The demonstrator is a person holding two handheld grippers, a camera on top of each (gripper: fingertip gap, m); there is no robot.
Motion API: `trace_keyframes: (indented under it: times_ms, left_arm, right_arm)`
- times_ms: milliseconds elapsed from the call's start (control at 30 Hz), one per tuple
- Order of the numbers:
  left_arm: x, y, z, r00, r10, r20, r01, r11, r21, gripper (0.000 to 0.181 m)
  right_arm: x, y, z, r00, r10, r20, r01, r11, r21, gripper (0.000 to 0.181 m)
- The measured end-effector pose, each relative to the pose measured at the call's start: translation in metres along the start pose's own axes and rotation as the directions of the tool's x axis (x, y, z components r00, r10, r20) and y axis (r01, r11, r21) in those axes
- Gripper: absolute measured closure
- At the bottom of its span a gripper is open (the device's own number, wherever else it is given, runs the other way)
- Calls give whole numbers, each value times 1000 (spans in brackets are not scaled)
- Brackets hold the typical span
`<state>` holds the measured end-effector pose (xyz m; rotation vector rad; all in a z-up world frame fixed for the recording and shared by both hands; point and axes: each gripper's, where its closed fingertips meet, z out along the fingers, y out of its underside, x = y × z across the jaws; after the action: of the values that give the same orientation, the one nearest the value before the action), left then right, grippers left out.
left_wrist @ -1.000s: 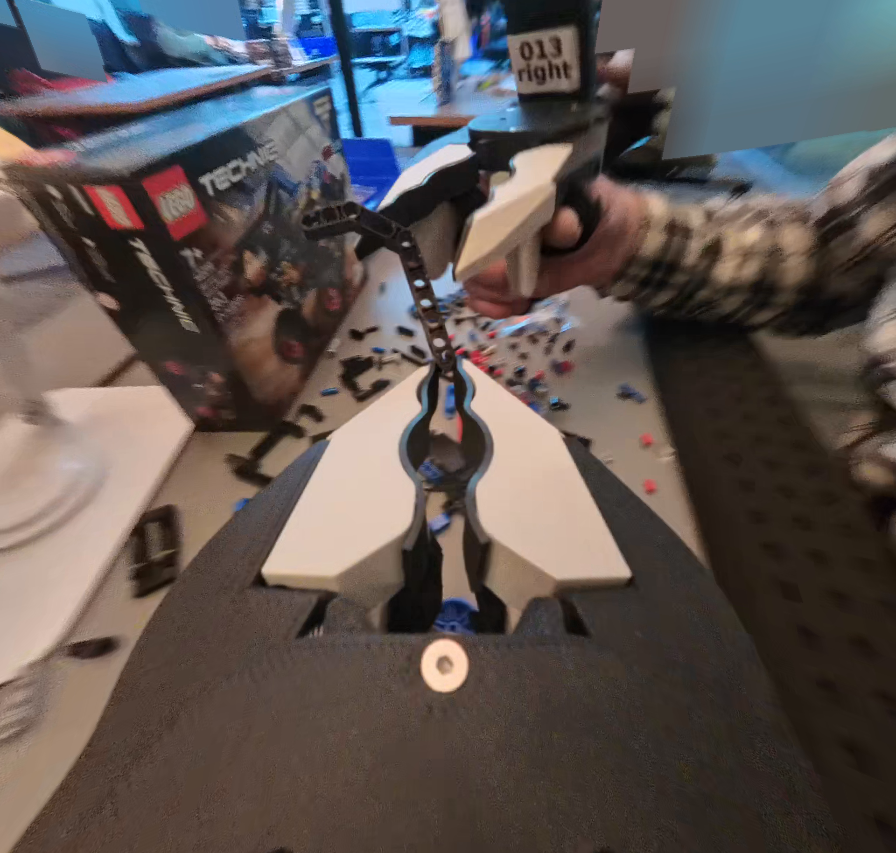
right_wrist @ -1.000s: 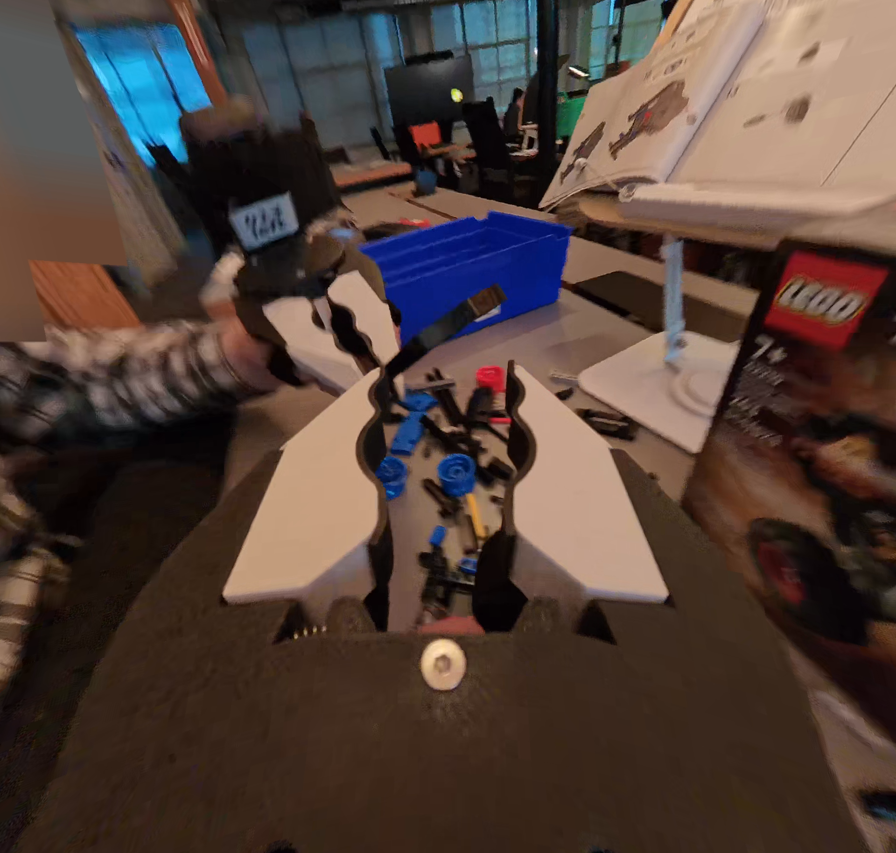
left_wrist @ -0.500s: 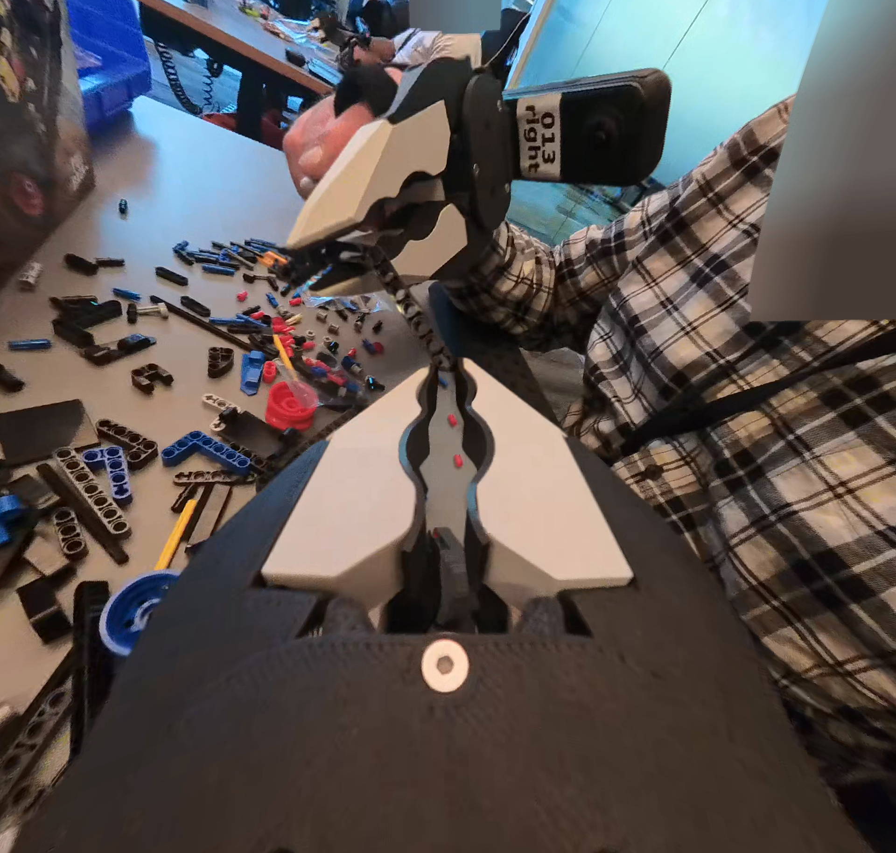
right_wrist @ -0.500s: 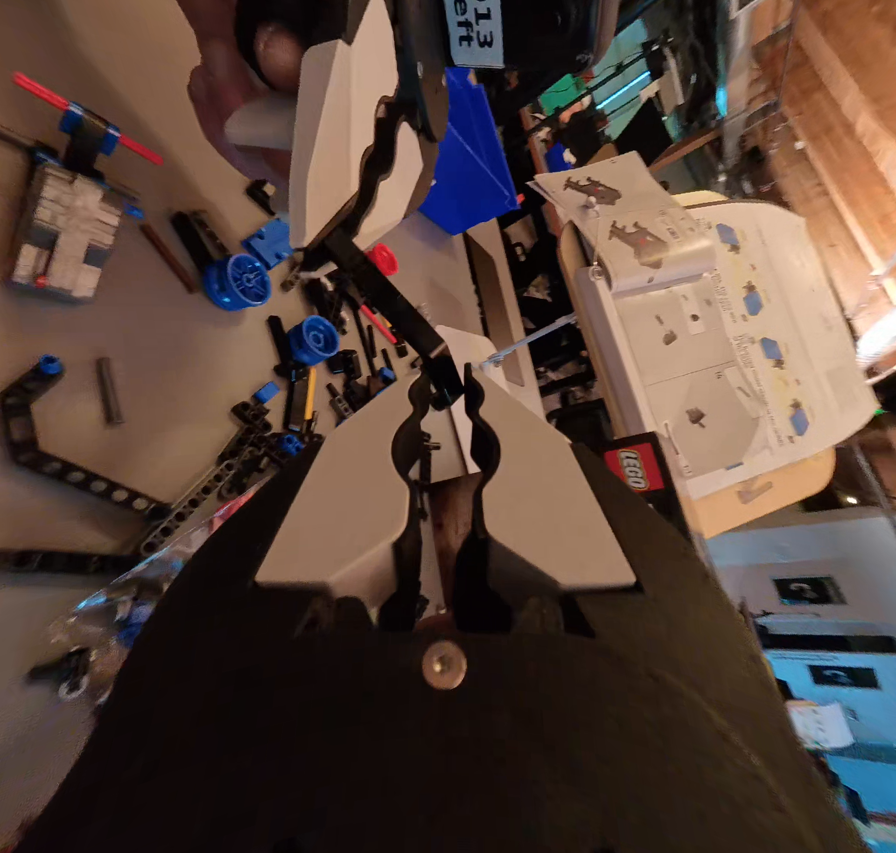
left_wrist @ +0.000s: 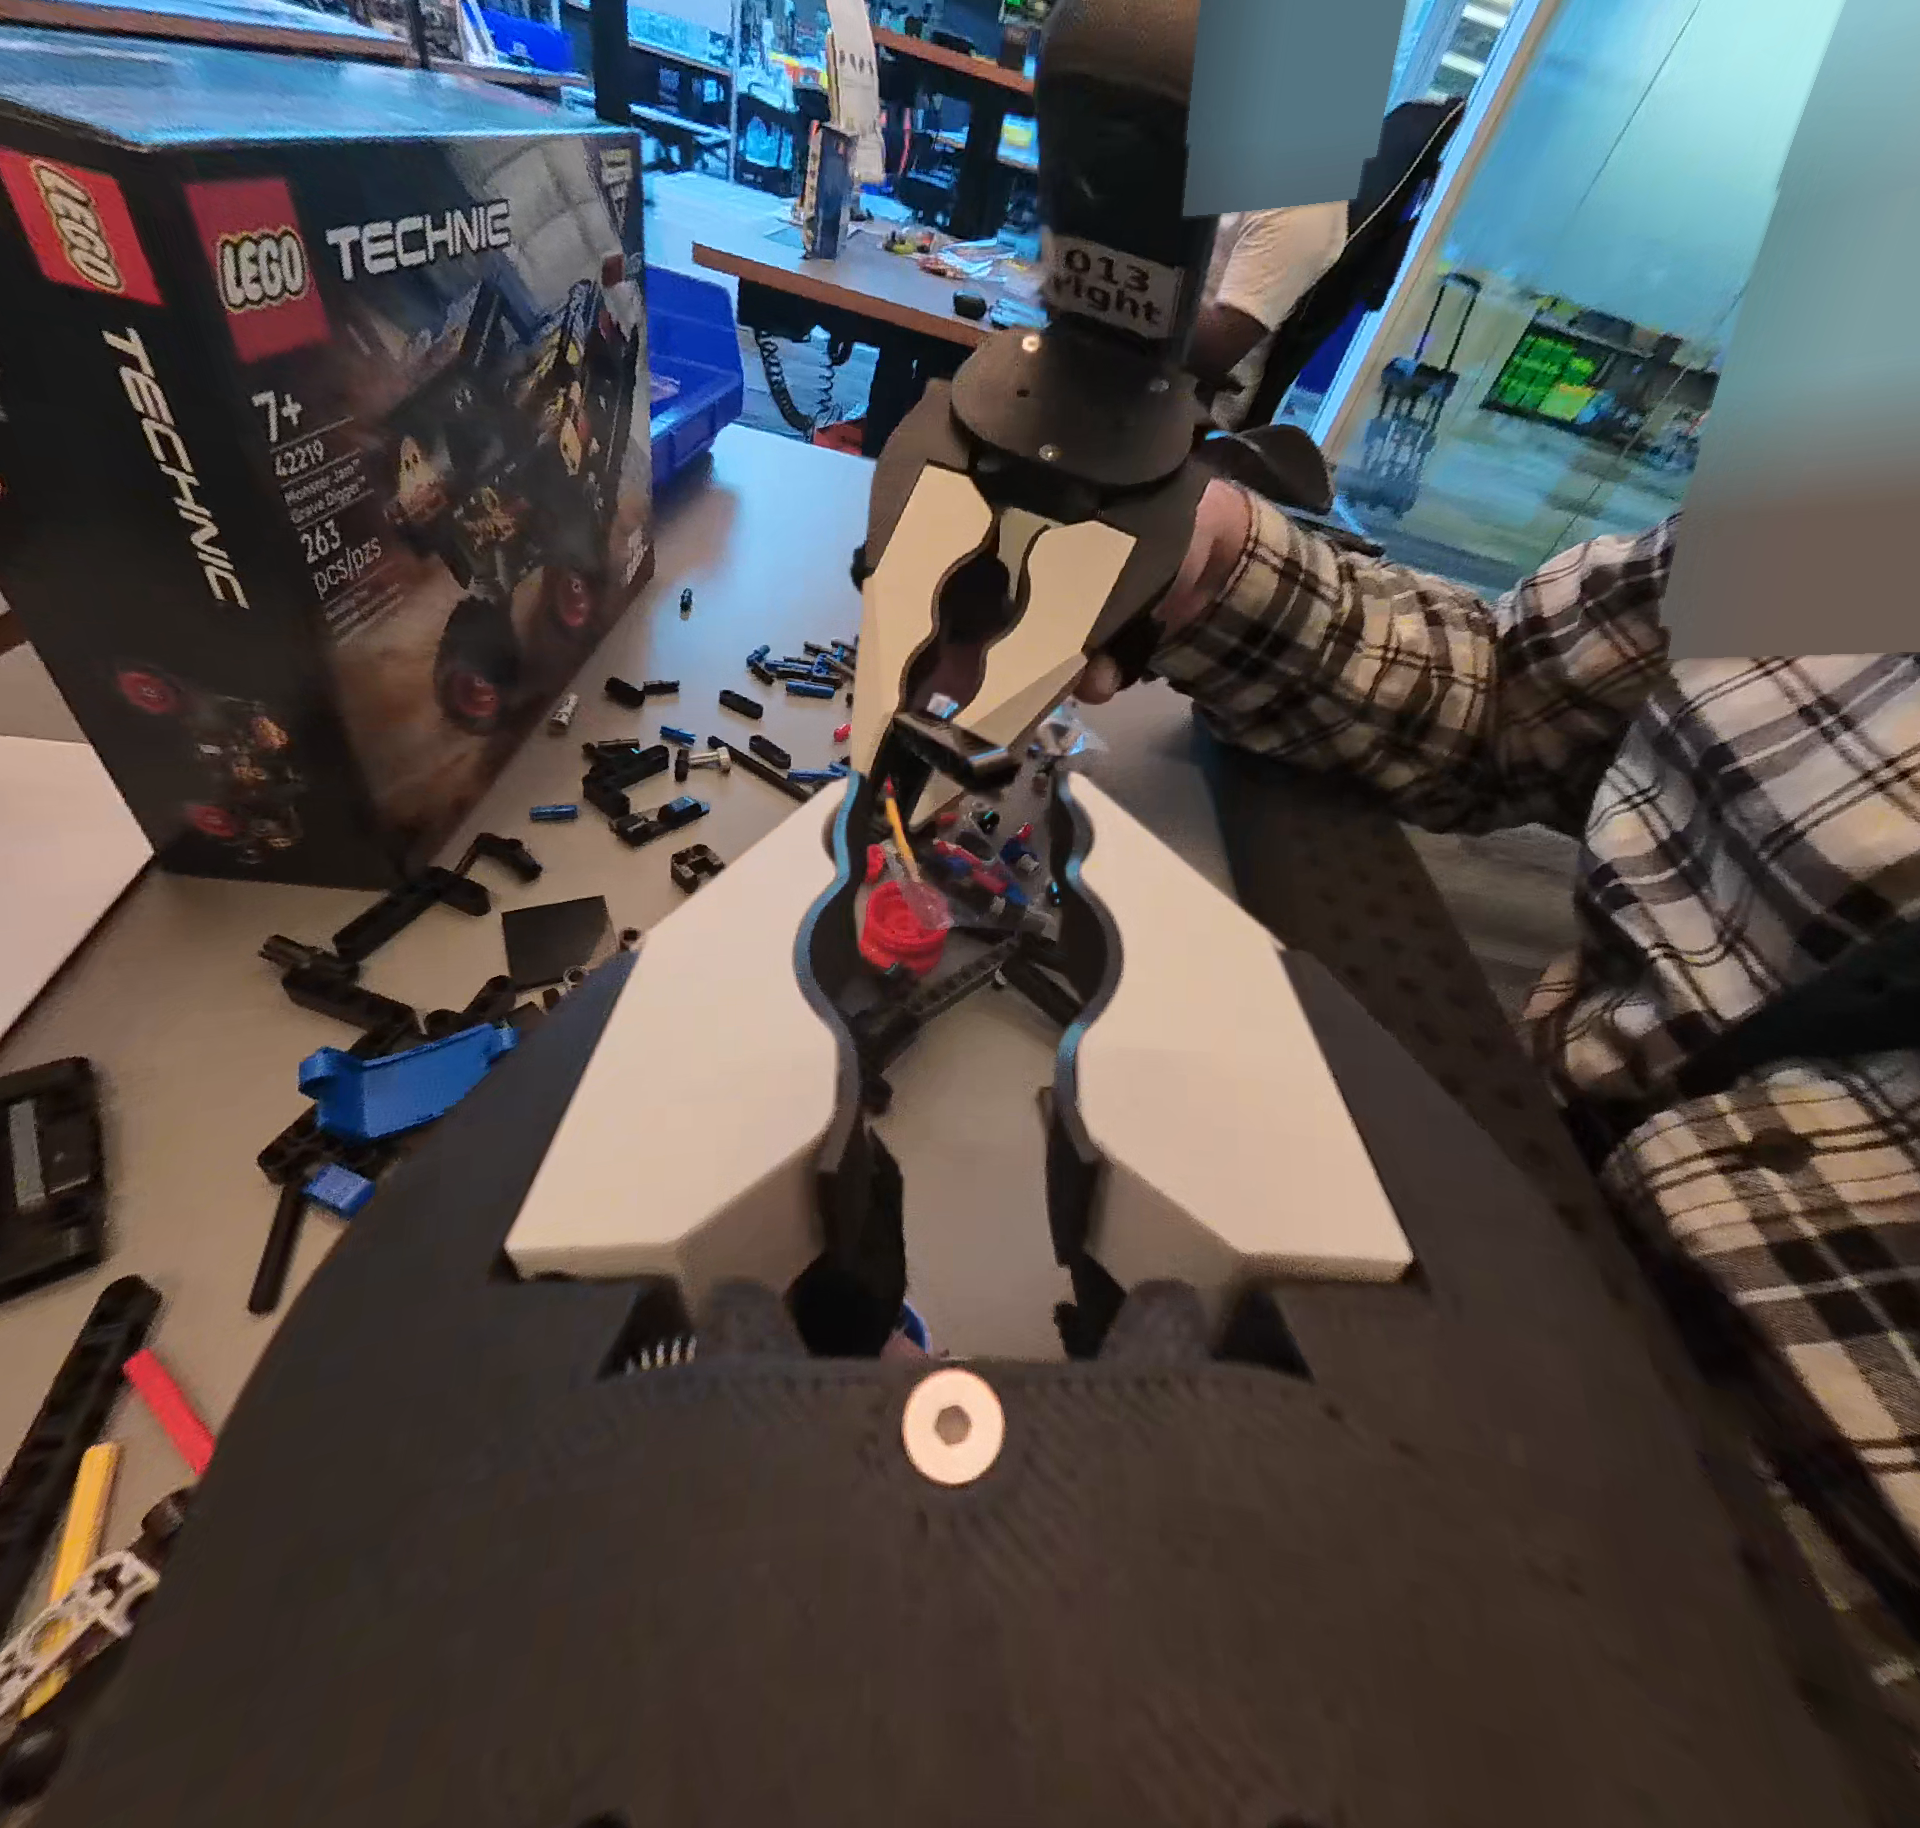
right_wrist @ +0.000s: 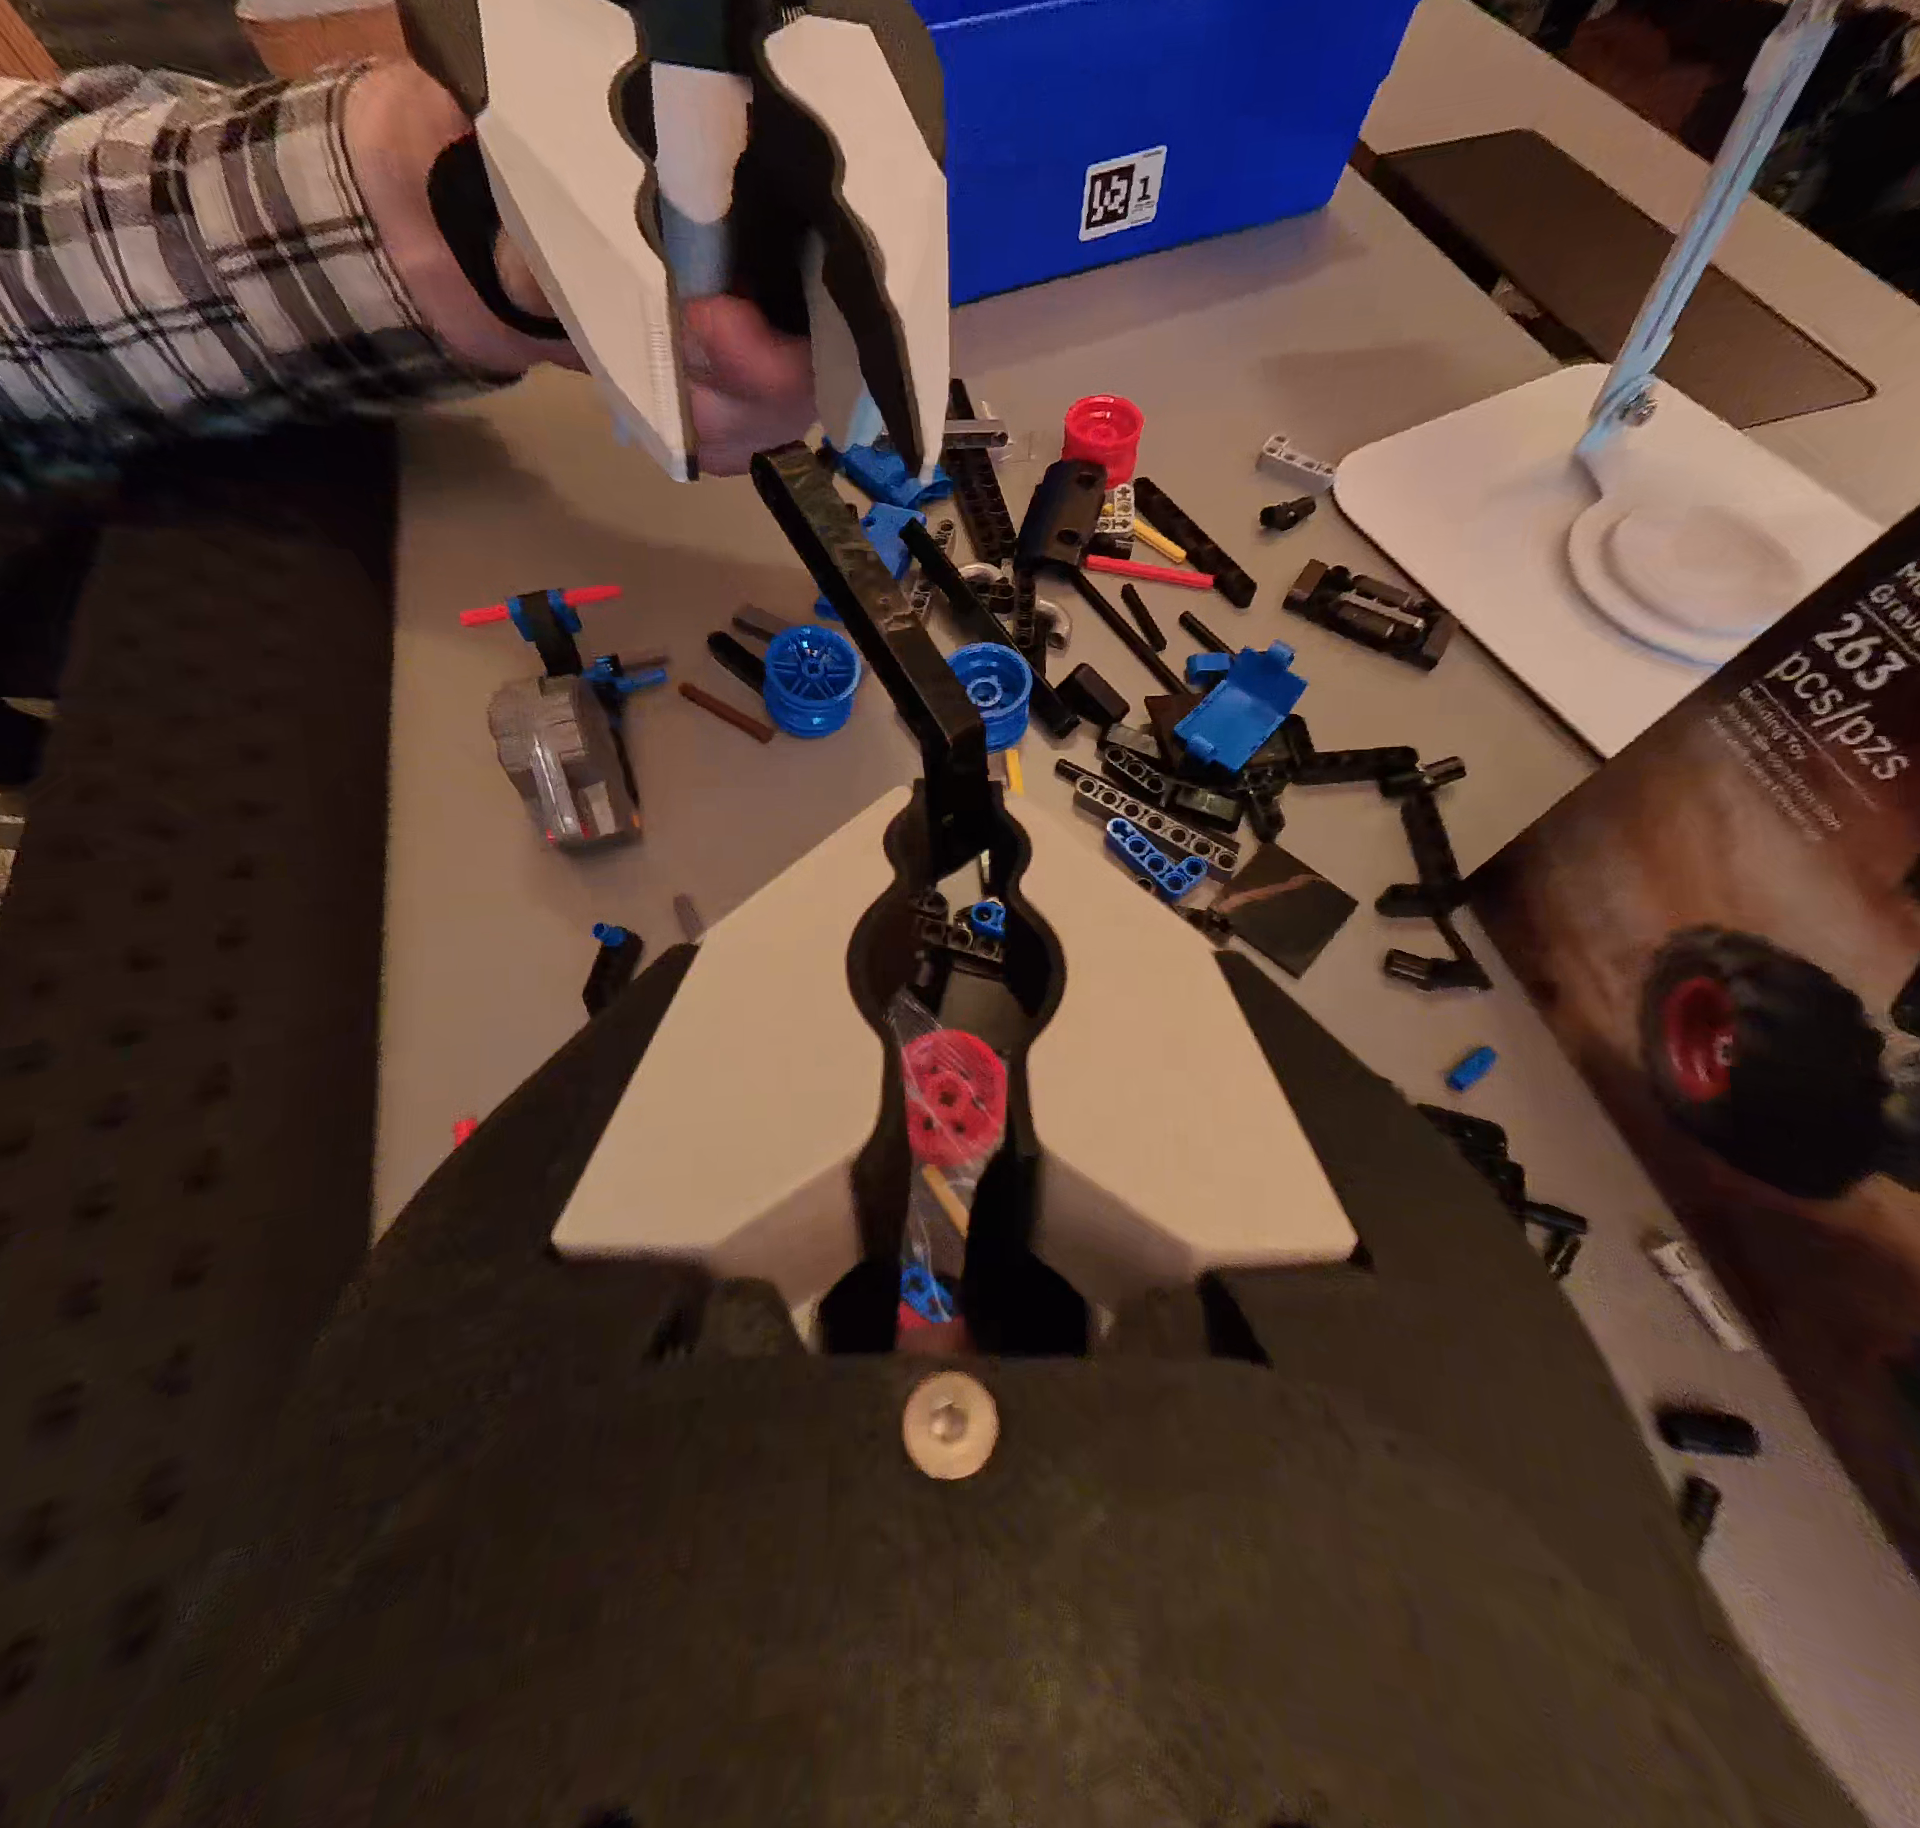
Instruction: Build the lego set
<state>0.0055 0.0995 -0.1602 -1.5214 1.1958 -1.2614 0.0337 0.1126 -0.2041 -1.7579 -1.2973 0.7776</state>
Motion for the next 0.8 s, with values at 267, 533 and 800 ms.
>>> trace_keyframes:
  times_ms: [267, 533, 800]
  left_arm:
    - [2, 1, 5, 995, 79, 56, -79, 997, -14, 173]
    - [-6, -15, -12, 997, -72, 4, 71, 989, 132, 176]
    - [-12, -24, -22, 991, -132, -21, 133, 969, 208, 176]
  right_arm:
    - [-2, -7, 5, 997, -47, -58, 47, 999, 2, 174]
    - [-7, -36, 1, 998, -28, -49, 36, 985, 166, 172]
    - [-5, -41, 0, 998, 58, 9, -59, 972, 229, 163]
